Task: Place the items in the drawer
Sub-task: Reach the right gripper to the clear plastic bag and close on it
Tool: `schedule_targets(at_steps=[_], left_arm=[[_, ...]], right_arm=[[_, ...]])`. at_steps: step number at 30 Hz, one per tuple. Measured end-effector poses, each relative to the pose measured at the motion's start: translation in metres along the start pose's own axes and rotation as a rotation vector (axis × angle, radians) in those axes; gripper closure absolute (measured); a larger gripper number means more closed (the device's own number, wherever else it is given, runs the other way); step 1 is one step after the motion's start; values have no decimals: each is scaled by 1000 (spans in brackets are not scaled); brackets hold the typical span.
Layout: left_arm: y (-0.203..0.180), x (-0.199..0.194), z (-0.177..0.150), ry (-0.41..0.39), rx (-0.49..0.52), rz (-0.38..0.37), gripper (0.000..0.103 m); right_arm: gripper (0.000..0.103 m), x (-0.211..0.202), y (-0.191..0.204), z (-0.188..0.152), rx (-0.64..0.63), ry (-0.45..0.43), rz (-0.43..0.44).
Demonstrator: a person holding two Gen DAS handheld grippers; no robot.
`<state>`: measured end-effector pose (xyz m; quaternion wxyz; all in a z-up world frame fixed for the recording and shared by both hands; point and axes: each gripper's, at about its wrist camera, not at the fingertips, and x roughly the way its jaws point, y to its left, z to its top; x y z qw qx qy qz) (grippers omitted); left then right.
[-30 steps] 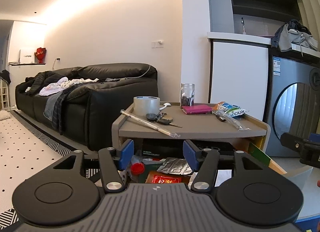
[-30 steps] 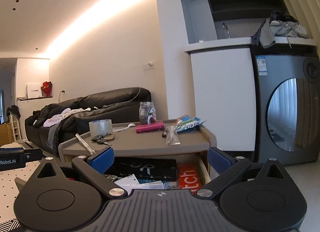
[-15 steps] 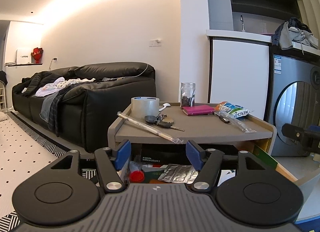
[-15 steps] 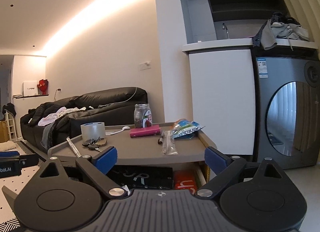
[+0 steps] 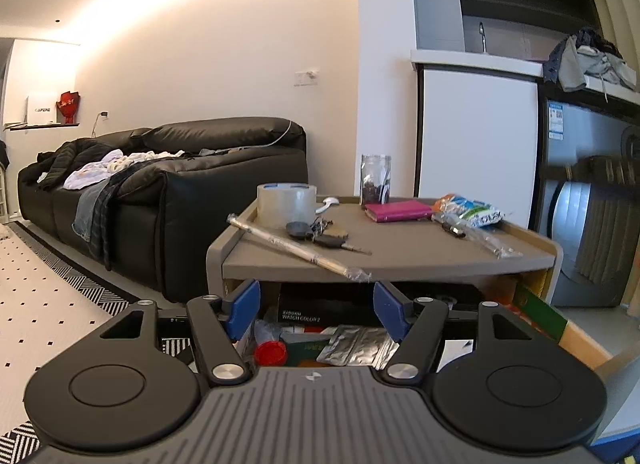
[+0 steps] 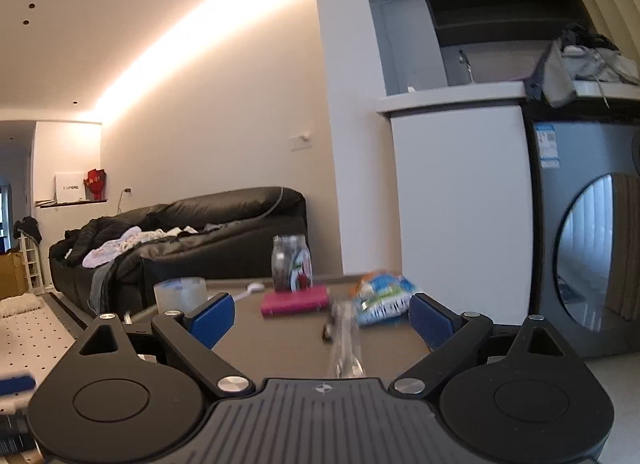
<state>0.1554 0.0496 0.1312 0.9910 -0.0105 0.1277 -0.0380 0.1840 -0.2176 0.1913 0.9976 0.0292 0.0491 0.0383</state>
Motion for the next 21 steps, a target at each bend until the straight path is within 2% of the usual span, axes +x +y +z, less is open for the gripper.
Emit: schedule_targets(at_steps=[6,9,13,15,21], left_arm=[[1,5,0,8,-1,0,36],[3,5,-1,17,-17,10,36],[8,6,-6,38,-51,17,36],[8,6,-7,42,-53,19,36],[8,6,-3,28,-50,16,35]], right_arm=[[6,28,8,20,-69,-6,-11],[6,42,5,25,-87,-35,14],[6,72,-5,33,-86,11,42],[11,88,-12,34,-71,46,53],[14,134,-32,22,-14,187,75]])
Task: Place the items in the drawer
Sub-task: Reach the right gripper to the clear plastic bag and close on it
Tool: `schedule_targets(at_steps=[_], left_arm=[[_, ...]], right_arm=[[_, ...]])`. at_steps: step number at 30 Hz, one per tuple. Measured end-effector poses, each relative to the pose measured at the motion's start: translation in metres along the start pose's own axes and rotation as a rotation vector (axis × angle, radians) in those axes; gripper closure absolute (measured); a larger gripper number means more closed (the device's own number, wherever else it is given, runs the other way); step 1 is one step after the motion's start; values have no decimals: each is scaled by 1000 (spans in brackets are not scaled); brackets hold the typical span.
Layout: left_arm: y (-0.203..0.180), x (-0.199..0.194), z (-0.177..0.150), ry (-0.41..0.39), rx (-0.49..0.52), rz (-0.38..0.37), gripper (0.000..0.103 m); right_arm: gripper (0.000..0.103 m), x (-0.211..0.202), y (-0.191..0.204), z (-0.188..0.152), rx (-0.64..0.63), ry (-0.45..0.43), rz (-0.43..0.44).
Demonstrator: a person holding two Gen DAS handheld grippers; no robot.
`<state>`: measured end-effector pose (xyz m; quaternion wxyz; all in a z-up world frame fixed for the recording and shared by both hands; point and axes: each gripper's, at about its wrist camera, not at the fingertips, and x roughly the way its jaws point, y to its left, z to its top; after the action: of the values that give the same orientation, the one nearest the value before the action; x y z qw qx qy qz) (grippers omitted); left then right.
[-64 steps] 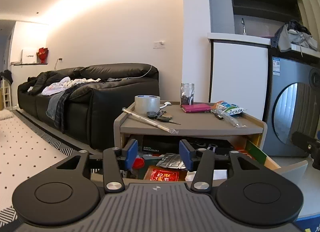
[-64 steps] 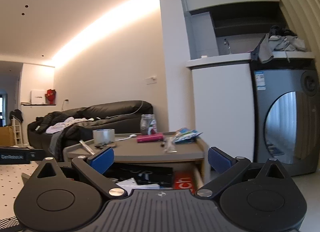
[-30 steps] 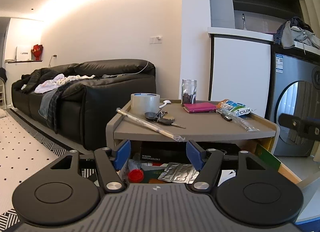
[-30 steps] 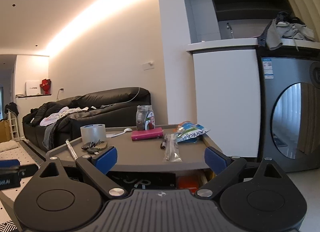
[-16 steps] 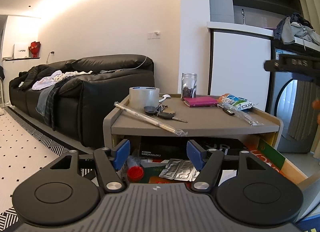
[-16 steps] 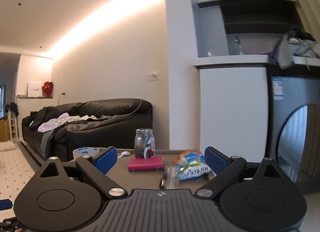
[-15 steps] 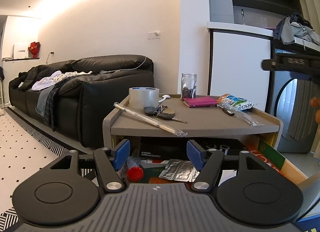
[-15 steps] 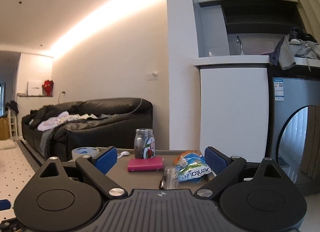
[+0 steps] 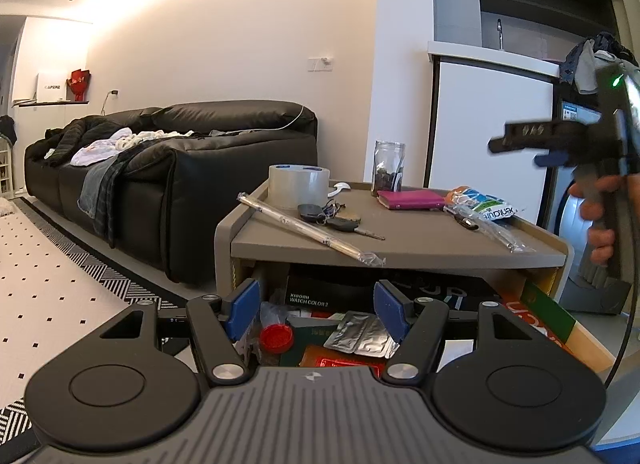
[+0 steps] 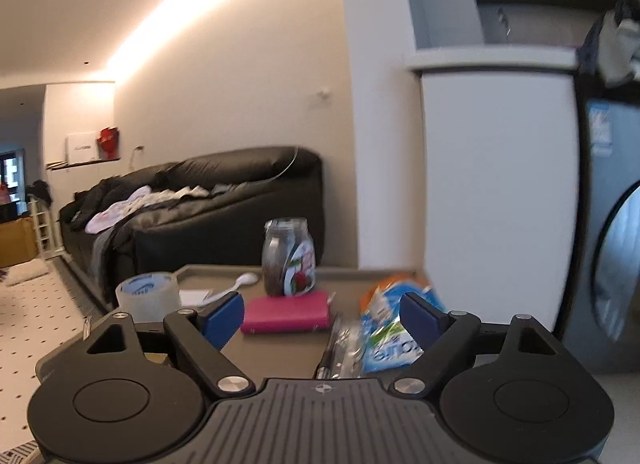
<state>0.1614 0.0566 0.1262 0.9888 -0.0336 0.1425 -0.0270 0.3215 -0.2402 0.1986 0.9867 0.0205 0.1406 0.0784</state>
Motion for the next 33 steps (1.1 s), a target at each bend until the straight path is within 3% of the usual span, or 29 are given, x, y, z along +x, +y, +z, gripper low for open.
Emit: schedule_targets(at_steps=[6,10,19,22,24,31,33], left_arm=[[0,2,-2,10,-2,-2,35],[0,3,-3,12,-3,-1,35],[7,6,-6,19,-28,4,34],[8,6,-7,20,-30,5,34],[9,6,-8,22,-33,2,34],[7,6,-8,22,-30,-7,34],[7,6,-8,22,-28,-8,34]], right_arm=[[21,33,-9,-17,26,124,-17],[22,40,-10,-22,32,143,-33],[33,46,-9,-30,3,181,-33],[38,48,-9,-30,-3,185,-36],[47,51,-9,-32,-3,199,-30],[55,55,-4,-37,-30,232,-20],[65,55,-3,-38,-34,235,-20]])
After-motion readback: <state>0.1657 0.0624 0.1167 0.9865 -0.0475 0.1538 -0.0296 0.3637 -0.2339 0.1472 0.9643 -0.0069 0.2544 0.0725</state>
